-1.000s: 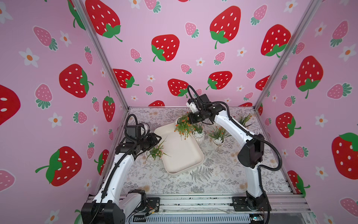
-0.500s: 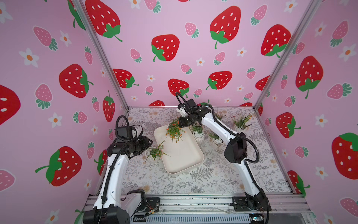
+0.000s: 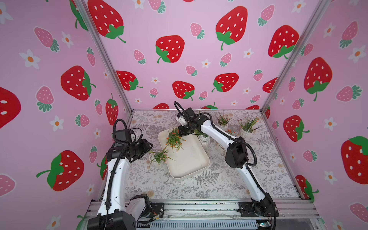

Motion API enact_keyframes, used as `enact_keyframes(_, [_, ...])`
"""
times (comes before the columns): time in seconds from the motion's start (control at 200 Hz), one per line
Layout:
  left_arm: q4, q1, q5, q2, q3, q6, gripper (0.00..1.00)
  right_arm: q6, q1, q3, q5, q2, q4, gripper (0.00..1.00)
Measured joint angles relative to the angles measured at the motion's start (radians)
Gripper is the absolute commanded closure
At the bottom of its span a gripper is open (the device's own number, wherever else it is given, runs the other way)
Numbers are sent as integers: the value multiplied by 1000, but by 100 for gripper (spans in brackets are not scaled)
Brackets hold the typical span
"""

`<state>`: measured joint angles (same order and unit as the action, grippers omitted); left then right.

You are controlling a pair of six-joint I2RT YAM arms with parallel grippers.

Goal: Put the potted gypsophila into the storage box
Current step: Place the baby's breath potted plant at the storage box, then pick up the baby's breath potted plant from the center of the board.

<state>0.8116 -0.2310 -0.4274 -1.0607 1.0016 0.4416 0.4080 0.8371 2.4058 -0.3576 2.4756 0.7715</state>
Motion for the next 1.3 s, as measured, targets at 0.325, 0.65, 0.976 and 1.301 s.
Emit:
enact_keyframes(0.325, [0,-8,-11,-21,-14,-1,45,28,0,2,-12,19,-32,79])
enact_keyframes(0.65, [4,-30,-10,-27,-25,-10,44,43,0,42,-45,19,-75,71])
enact_keyframes(0.976, [21,-214,-29,-29,-27,-22,45,-8,-2,-204,-24,-201,-91,54])
enact_keyframes(1.301, [-42,-221,-103,-79,-126,0,57,-61,-109,-770,-56,-771,-267,54])
